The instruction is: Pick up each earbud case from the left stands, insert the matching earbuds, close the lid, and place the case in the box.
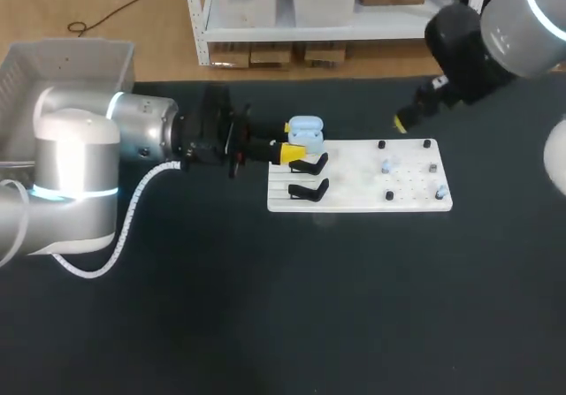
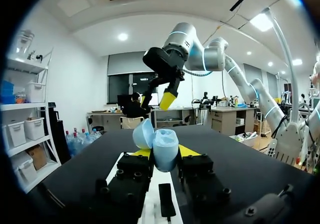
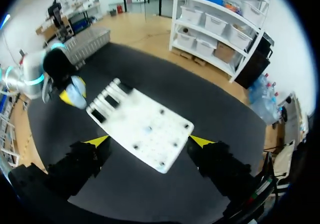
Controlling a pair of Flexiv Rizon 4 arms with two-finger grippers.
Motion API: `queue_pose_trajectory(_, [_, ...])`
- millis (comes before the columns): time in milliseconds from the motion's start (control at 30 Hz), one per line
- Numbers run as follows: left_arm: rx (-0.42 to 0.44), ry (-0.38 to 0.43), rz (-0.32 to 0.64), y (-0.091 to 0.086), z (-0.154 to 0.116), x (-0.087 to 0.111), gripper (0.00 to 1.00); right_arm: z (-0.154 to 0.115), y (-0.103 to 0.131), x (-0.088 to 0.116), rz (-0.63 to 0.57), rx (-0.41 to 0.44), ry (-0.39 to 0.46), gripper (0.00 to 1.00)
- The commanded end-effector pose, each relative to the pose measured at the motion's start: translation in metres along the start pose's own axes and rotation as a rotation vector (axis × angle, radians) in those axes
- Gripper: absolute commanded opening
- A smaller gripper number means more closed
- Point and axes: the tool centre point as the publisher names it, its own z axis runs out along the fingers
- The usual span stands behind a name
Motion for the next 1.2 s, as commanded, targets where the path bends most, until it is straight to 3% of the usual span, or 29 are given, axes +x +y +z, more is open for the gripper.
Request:
queue_pose_trajectory(33, [-0.016, 0.006, 0.001, -0.004, 0.0, -0.001, 0.0, -0.001, -0.005, 0.013, -0.002, 0.069, 0.081, 1.0])
queue_pose_trajectory(200, [-0.016, 0.006, 0.001, -0.004, 0.0, -0.001, 0.0, 0.009, -0.019, 0.04, 0.0, 0.161, 0.183, 1.0])
queue_pose_trajectory(400, [-0.016, 0.006, 0.001, -0.004, 0.0, -0.001, 0.0, 0.021, -0.02, 0.065, 0.003, 0.205, 0.27, 1.0])
queue_pose_trajectory(767, [-0.016, 0.006, 0.001, -0.004, 0.0, -0.001, 0.0, 0.041, -0.007, 0.085, 0.005, 0.263, 0.345, 0.99])
queue_pose_trajectory(1033, [-0.016, 0.006, 0.001, -0.004, 0.0, -0.001, 0.0, 0.054, -0.001, 0.09, 0.026, 0.278, 0.367, 0.69])
queue_pose_trajectory(1200, [-0.016, 0.006, 0.001, -0.004, 0.0, -0.001, 0.0, 0.063, -0.002, 0.092, 0.061, 0.281, 0.374, 0.66])
